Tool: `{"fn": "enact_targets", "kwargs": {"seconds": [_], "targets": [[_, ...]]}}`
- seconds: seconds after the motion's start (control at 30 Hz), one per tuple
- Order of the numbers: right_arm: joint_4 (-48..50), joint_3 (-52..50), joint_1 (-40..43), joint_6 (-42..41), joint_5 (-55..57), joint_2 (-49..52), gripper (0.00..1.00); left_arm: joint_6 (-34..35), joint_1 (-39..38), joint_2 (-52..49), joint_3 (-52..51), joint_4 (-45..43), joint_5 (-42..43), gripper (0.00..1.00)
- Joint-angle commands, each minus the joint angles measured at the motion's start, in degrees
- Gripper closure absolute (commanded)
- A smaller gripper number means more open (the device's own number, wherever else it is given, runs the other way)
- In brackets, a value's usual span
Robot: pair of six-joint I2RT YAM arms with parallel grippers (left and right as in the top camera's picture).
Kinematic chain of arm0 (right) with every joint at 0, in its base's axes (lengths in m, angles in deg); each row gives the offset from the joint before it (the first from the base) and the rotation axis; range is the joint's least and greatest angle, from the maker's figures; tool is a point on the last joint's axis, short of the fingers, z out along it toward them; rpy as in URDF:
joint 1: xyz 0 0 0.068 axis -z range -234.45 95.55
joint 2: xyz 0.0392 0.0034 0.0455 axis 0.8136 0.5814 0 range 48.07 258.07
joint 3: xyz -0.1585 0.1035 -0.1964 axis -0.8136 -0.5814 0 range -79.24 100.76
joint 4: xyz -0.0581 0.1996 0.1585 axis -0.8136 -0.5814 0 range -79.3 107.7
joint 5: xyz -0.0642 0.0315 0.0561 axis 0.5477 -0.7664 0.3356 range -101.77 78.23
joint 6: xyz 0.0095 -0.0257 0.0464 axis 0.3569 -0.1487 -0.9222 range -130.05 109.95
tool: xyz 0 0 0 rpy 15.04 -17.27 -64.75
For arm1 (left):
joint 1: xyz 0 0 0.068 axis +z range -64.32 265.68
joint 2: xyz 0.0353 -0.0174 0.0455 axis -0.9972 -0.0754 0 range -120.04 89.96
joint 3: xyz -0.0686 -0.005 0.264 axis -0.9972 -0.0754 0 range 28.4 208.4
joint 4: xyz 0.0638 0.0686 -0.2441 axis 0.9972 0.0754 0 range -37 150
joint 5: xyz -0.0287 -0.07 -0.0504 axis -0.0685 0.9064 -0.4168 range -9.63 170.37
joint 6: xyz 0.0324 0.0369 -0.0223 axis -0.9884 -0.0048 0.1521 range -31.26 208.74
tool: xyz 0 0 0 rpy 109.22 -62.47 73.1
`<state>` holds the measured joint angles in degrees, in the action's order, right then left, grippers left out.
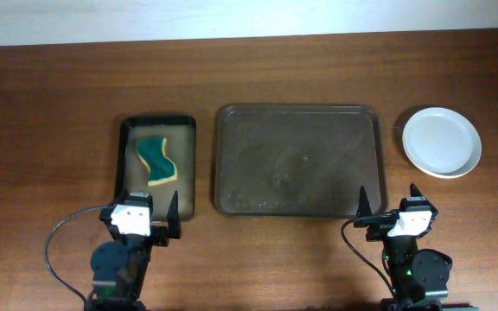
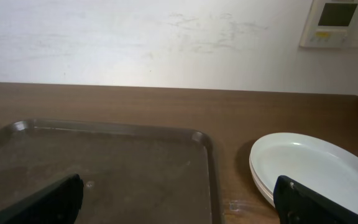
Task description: Clean dirty plates on tray and stack at the side
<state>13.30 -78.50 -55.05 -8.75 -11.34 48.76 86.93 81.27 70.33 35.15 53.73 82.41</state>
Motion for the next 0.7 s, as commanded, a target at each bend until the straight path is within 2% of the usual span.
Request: {"fn": "enact_targets", "kwargs": {"seconds": [0.0,0.67], "targets": [[-0.3,-0.4,0.3,-0.2,0.3,-0.5,0.02,-0.9,1.9,5.4,-4.0,-0.3,-1.0,0.01],[-0.3,-0.4,0.3,-0.2,0.3,-0.5,0.02,-1.3,4.1,17.5,-6.2,0.9,-2.6,0.01]]}}
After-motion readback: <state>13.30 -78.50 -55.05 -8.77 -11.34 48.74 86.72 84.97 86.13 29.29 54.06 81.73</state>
